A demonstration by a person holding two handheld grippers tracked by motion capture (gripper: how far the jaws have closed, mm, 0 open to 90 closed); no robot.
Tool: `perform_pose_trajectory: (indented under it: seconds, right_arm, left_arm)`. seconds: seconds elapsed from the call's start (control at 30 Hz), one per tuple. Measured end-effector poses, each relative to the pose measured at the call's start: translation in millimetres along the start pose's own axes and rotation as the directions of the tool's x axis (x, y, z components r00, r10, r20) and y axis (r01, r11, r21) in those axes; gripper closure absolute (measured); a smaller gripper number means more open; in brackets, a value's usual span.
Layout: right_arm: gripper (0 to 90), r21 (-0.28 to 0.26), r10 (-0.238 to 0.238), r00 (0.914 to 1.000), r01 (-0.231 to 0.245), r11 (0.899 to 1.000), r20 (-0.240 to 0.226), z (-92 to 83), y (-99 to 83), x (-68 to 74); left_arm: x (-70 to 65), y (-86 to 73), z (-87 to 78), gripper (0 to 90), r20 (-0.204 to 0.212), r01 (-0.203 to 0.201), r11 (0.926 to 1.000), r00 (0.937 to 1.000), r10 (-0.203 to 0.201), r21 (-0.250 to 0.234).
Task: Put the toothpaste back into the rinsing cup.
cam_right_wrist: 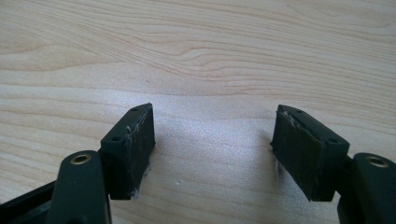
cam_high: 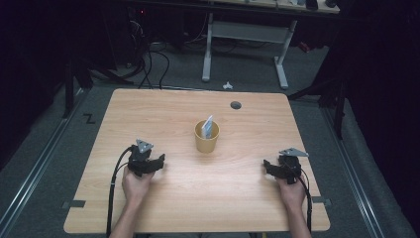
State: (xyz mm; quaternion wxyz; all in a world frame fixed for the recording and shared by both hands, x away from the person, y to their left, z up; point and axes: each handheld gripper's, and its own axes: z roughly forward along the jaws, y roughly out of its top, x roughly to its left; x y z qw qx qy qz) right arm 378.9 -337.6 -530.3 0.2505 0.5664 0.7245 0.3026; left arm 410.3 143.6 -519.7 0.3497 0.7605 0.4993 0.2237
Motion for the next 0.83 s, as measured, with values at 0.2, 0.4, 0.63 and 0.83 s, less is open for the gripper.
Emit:
perform_pose_trajectory:
  seconds: [0.2, 0.4, 0.63, 0.83]
  right_arm:
    - [30.1, 0.000, 0.000, 1.0000, 0.000, 1.000, 0.000, 0.0, 0.0, 0.0]
    - [30.1, 0.000, 0.000, 1.0000, 0.000, 1.000, 0.000, 0.0, 0.0, 0.0]
    - [30.1, 0.000, 0.000, 1.0000, 0.000, 1.000, 0.000, 0.0, 0.0, 0.0]
    - [30.1, 0.000, -0.001, 1.0000, 0.001, 1.000, 0.000, 0.0, 0.0, 0.0]
  left_arm:
    - [0.8, -1.2, 3.6, 33.8, -0.007, -0.001, 0.9999, 1.0000, 0.002, 0.015]
    - [2.8, -11.6, 10.7, 33.2, -0.013, 0.020, 0.9997, 0.9997, -0.019, 0.015]
    - [2.3, -12.3, 10.3, 31.4, -0.020, 0.019, 0.9997, 0.9996, -0.019, 0.016]
    - [2.1, -12.5, 10.2, 29.2, -0.014, 0.016, 0.9997, 0.9998, -0.016, 0.019]
